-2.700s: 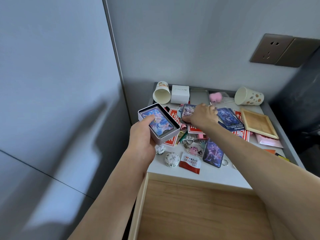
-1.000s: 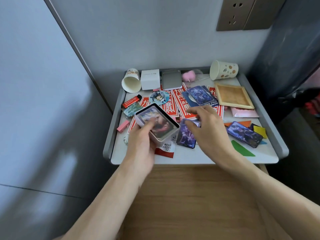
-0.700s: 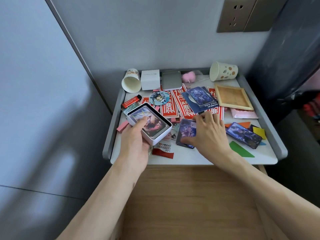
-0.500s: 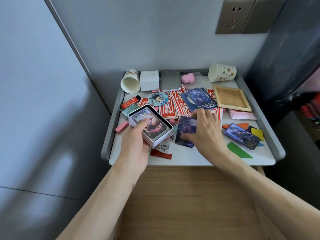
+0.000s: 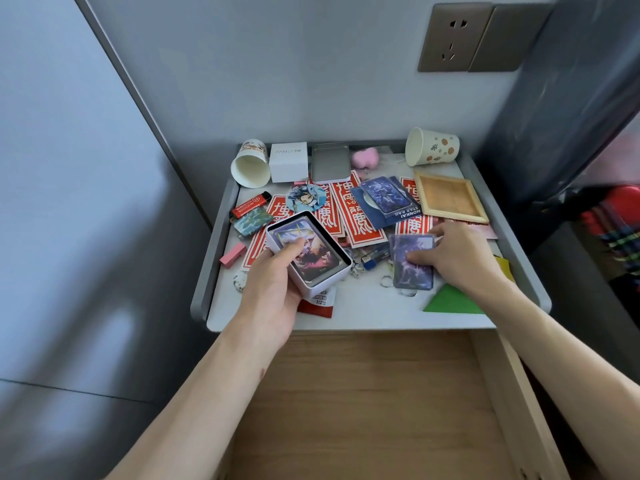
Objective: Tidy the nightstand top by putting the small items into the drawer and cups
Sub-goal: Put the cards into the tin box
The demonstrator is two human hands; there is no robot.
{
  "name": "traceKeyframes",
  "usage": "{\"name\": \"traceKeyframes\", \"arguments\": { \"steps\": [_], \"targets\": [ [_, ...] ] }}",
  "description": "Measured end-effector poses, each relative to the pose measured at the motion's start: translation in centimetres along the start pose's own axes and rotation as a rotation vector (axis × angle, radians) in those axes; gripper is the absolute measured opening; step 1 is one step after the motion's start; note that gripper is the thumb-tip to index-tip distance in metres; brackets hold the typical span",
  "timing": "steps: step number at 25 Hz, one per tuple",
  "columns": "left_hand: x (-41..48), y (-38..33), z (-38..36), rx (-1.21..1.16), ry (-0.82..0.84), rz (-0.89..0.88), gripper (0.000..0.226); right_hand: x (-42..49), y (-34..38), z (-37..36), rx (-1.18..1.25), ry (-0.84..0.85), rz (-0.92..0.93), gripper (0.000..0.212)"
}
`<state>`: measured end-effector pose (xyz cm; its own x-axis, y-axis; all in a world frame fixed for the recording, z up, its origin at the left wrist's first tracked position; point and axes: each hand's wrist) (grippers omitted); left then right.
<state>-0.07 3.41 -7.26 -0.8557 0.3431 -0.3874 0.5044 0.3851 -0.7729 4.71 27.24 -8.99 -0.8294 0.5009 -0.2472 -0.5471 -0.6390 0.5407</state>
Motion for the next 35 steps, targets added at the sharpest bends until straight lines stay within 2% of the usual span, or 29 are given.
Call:
{"name": "traceKeyframes", "arguments": {
  "steps": [4,7,11,16,18,21,23,24,28,31,35],
  "targets": [
    [-0.2,0.3,-0.2,0.036,-0.004,0.014,0.020,0.3,0.0,-0.5,-0.098,-0.045,-0.039,0.035],
    [-0.1,0.3,-0.2,0.034,-0.008,0.014,0.025,0.0,0.3,-0.5,-0.083,-0.062,-0.053,0.039],
    [0.0,0.4,-0.3,0.036,0.002,0.025,0.028,0.0,0.3,-0.4,-0.057,-0.084,-0.076,0.056],
    [0.0,0.4,-0.3,0.047,-0.009,0.021,0.024,-0.3,0.5,0.1,0.002,-0.106,-0.038,0.056],
    [0.0,0.4,-0.3,0.050,-0.007,0.031,0.025,-0.7,1.0,0.9,0.096,-0.104,-0.004,0.049],
    [0.1,0.3,-0.3,0.048,0.015,0.052,0.029,-1.8,2.8,2.6,0.447,-0.072,0.080,0.036],
    [-0.1,0.3,-0.5,0.061,0.053,0.072,0.031,-2.7,4.3,3.0,0.690,0.006,0.157,0.035],
    [-0.2,0.4,-0.7,0.074,0.090,0.095,0.032,-3.1,4.9,2.6,0.722,0.049,0.191,0.036],
    [-0.8,1.0,-1.1,0.155,0.192,0.163,0.038,-4.5,6.4,-0.3,0.514,0.103,0.270,0.038],
    [-0.8,1.1,-1.1,0.200,0.205,0.135,0.029,-4.7,6.7,-0.9,0.426,0.065,0.294,0.039],
    [-0.9,1.1,-1.1,0.208,0.197,0.113,0.028,-5.0,6.9,-1.4,0.340,0.056,0.334,0.036]
  ]
}}
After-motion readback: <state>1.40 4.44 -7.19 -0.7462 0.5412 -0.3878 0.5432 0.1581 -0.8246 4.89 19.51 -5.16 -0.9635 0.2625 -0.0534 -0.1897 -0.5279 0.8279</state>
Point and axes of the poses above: each hand's wrist, its own x-axis towards the middle knuckle, its own z-axis out of the back of the hand, y = z × x, and after that the axes turned 6 degrees about y, right-handed
